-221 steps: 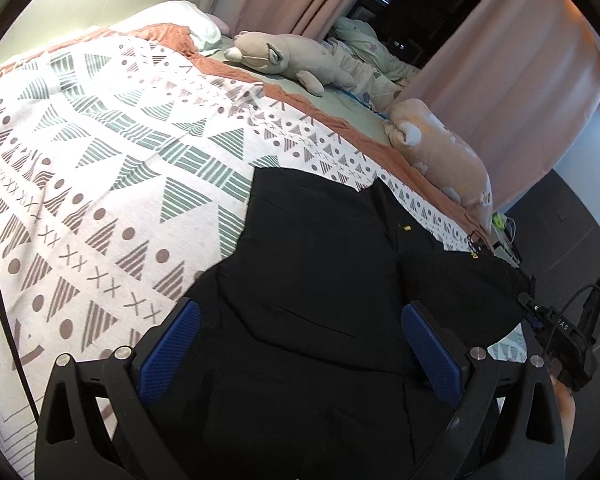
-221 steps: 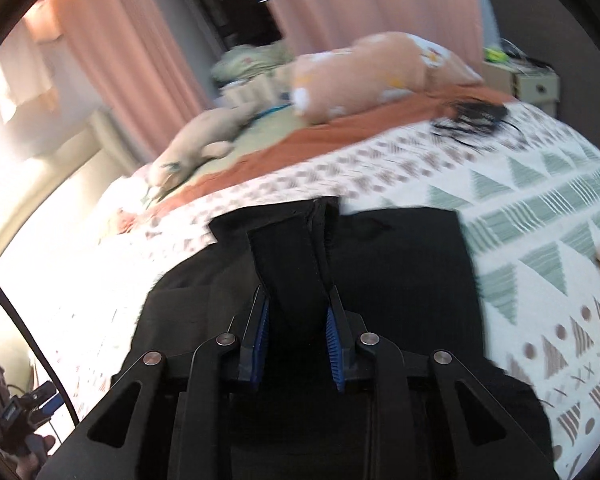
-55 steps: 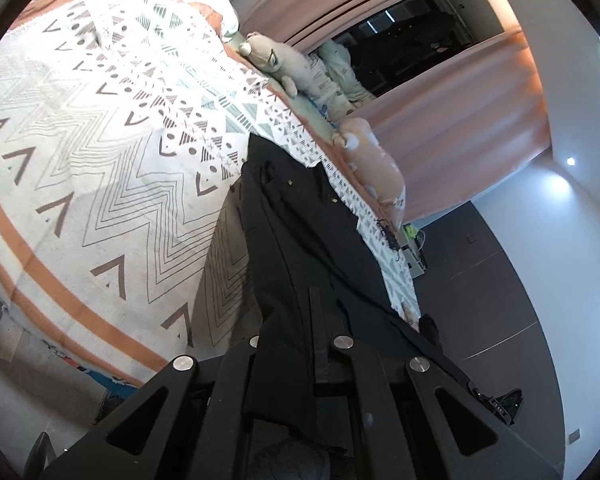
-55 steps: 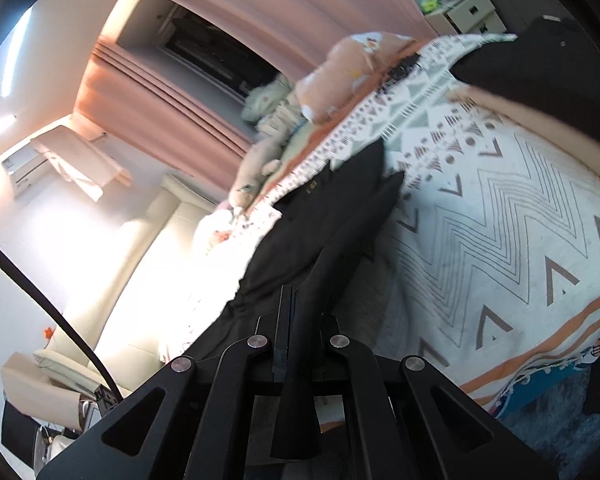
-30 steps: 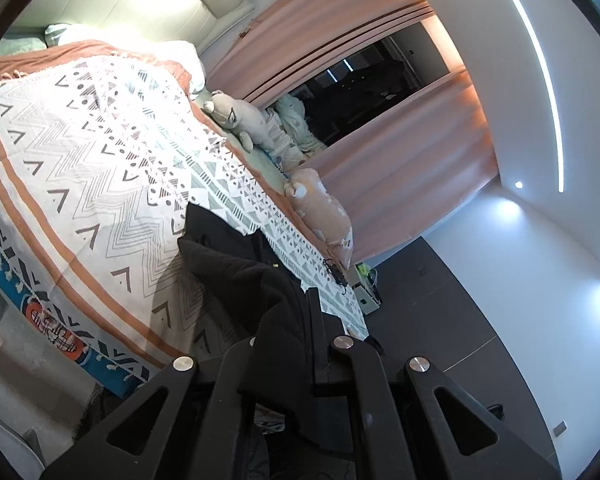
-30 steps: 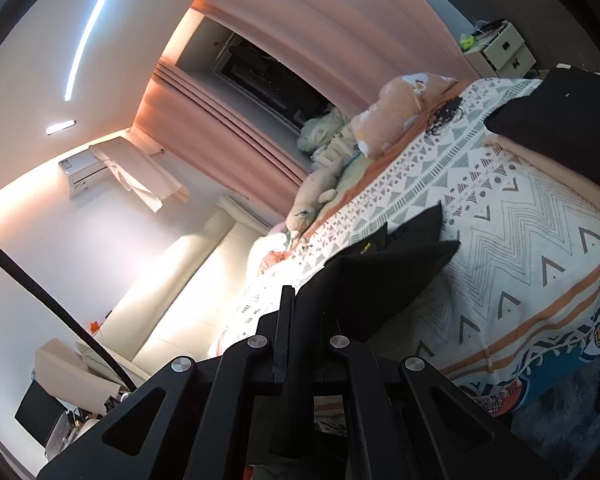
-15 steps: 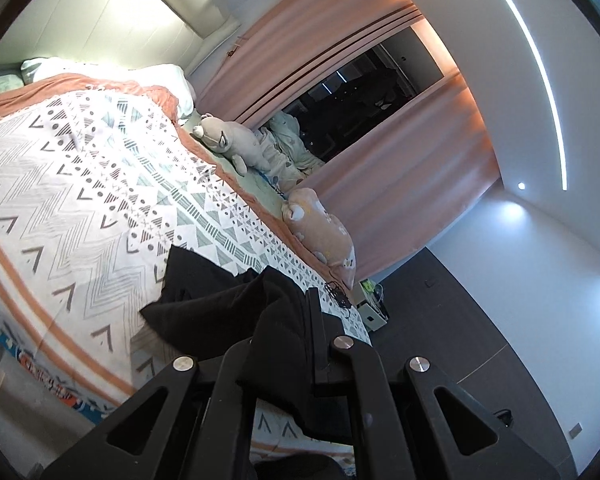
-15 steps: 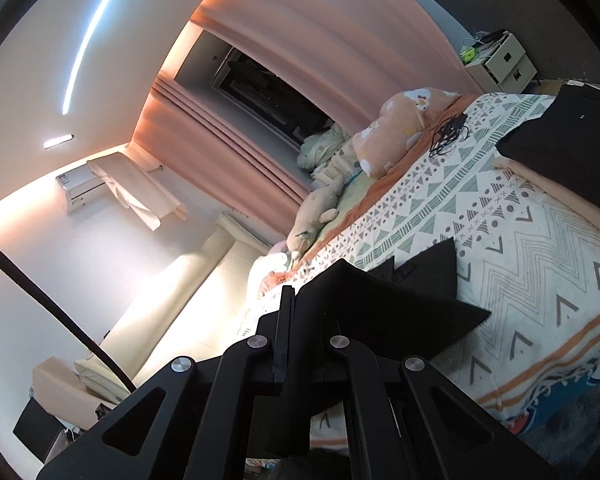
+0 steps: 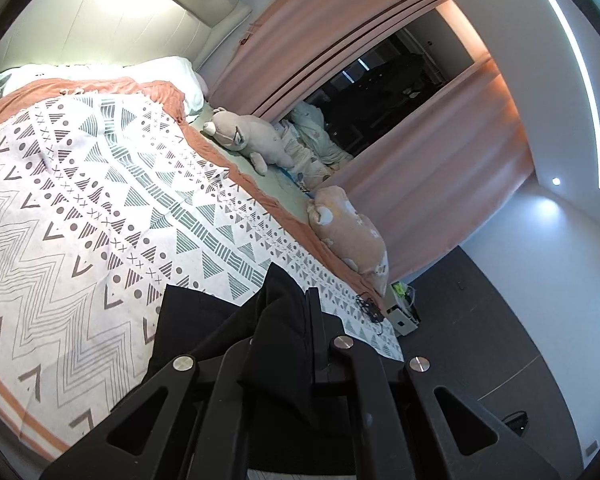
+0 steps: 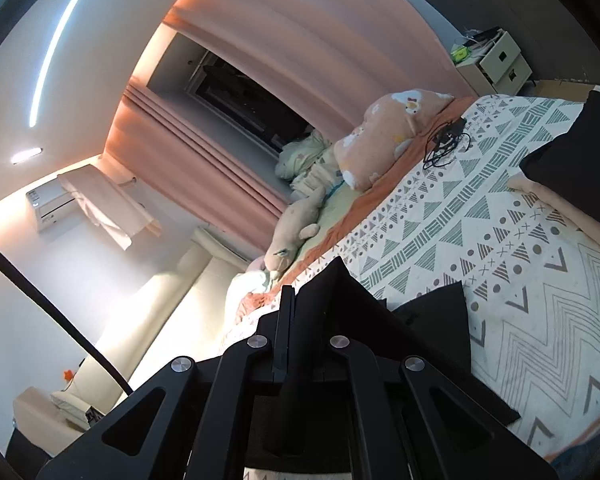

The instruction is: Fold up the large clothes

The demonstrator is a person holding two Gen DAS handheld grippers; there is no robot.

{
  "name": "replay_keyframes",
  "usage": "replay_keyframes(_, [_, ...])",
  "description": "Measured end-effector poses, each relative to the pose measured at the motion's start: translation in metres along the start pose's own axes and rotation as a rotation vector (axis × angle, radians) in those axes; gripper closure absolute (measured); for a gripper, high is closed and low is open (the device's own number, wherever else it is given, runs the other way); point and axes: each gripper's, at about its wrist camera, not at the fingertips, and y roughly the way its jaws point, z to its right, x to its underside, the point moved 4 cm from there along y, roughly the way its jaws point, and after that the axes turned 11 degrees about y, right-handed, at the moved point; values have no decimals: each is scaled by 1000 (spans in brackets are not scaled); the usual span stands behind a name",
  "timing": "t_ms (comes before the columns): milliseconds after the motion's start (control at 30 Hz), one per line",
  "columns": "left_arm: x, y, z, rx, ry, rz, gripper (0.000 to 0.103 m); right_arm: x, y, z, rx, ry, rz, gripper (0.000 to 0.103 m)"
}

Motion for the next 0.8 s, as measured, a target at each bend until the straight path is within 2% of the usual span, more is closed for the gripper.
replay_keyframes(367, [-2, 114, -40, -70, -21, -108, 97, -26, 103, 29, 95, 52, -61, 103])
replay_keyframes(700, [36, 201, -97, -172, -81, -244, 97, -19, 180, 80, 208, 112, -133, 103])
replay_keyframes(800, [44, 220, -107, -183, -85, -267, 97, -21, 199, 90, 223, 128, -147, 103])
